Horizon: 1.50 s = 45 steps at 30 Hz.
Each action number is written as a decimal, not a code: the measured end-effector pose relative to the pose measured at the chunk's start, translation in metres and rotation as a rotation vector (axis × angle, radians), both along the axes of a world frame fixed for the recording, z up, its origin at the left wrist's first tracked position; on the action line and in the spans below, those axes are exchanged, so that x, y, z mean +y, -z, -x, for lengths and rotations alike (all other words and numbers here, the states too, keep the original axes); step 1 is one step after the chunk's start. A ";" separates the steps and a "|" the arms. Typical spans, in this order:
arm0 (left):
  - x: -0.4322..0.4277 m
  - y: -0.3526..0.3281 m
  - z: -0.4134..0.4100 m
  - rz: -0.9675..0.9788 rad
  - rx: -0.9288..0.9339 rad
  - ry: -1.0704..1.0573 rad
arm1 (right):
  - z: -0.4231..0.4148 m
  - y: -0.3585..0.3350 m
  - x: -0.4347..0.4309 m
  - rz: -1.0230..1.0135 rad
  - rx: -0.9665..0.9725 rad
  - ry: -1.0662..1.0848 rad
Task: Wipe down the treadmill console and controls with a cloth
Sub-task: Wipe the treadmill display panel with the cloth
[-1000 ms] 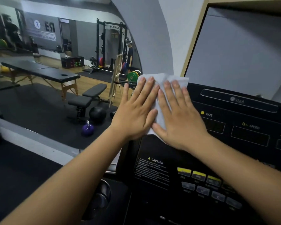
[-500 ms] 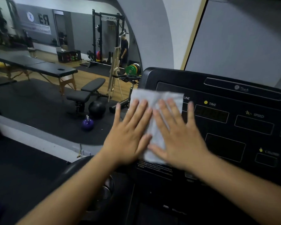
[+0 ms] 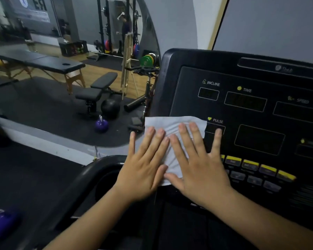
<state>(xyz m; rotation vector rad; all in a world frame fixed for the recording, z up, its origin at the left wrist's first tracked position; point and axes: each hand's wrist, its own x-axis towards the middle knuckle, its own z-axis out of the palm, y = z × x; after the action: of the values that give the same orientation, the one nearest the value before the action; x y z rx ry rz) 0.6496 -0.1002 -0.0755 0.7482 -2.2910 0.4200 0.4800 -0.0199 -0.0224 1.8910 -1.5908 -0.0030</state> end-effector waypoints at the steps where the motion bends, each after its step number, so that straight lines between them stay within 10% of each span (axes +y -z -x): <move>1: 0.001 0.003 -0.002 0.011 -0.021 -0.010 | 0.001 0.001 0.001 0.000 -0.001 -0.001; 12: -0.070 -0.147 0.059 0.100 -0.045 -0.086 | 0.046 -0.121 -0.057 0.123 0.002 0.232; 22: 0.013 -0.033 0.058 0.078 -0.106 0.023 | 0.059 -0.018 0.034 -0.008 -0.038 0.090; 33: -0.034 -0.150 0.121 0.155 -0.138 -0.030 | 0.122 -0.133 -0.013 0.090 0.021 0.245; 45: 0.015 -0.091 0.134 0.189 -0.172 0.072 | 0.140 -0.067 0.045 0.045 -0.008 0.155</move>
<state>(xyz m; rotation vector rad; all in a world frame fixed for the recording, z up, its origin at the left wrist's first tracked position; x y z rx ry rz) 0.5152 -0.0856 0.0153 0.5525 -2.3869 0.6803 0.3396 0.0249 0.0446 1.7317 -1.7252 -0.0257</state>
